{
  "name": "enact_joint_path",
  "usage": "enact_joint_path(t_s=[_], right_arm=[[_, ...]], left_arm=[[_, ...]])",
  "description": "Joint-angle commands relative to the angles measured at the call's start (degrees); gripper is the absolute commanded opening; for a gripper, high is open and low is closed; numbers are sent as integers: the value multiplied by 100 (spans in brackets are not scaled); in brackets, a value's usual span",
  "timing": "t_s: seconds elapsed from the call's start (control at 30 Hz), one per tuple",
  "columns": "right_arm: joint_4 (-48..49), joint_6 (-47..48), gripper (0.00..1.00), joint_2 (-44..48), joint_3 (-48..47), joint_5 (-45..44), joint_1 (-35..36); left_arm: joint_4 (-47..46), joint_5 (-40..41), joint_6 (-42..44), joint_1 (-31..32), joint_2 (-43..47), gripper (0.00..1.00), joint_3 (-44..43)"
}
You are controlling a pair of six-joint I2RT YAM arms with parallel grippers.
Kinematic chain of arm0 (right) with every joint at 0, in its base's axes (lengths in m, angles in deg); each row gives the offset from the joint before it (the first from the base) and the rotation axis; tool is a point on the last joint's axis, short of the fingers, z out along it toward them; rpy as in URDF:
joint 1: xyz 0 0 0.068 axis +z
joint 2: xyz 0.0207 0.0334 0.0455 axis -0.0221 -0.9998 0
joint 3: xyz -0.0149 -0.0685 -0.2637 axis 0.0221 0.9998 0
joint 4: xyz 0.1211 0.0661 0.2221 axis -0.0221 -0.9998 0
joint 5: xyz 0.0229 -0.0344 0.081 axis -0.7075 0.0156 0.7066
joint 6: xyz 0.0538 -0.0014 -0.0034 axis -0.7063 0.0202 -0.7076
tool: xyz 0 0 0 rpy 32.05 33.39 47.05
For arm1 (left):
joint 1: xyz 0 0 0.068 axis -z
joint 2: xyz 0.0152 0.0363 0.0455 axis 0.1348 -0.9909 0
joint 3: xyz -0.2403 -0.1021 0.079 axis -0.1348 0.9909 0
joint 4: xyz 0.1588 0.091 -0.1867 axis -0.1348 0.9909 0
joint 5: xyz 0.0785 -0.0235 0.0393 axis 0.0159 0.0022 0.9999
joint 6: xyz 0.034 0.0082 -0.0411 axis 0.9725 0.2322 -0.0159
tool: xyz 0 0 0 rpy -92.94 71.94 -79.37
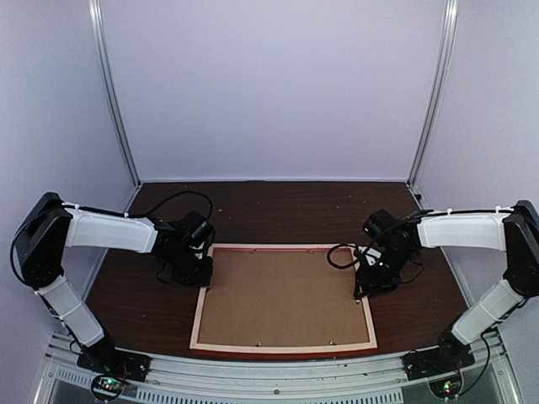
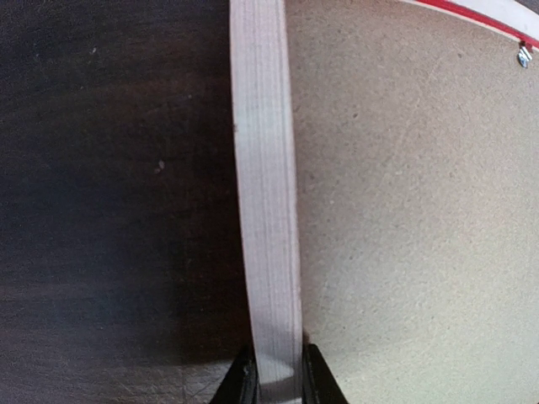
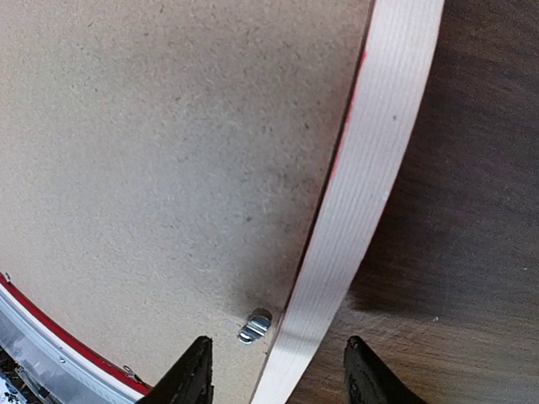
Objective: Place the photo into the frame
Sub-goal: Press the fastener onto the backboard.
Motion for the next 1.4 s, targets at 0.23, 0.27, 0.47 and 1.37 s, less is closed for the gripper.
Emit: enact_joint_path(t_s=[0.23, 0.27, 0.47, 1.37], right_arm=[[-151, -125, 51, 185, 389, -56, 26], [-161, -137, 51, 193, 398, -62, 30], [-180, -196, 50, 110, 401, -155, 46], [-96, -676, 49, -263, 33, -1039, 144]], left_arm=[[-51, -192, 85, 95, -159, 17, -18], [-51, -187, 84, 95, -155, 17, -18], [-51, -191, 90, 90, -154, 17, -18], [-51, -187, 99, 104, -146, 17, 8]])
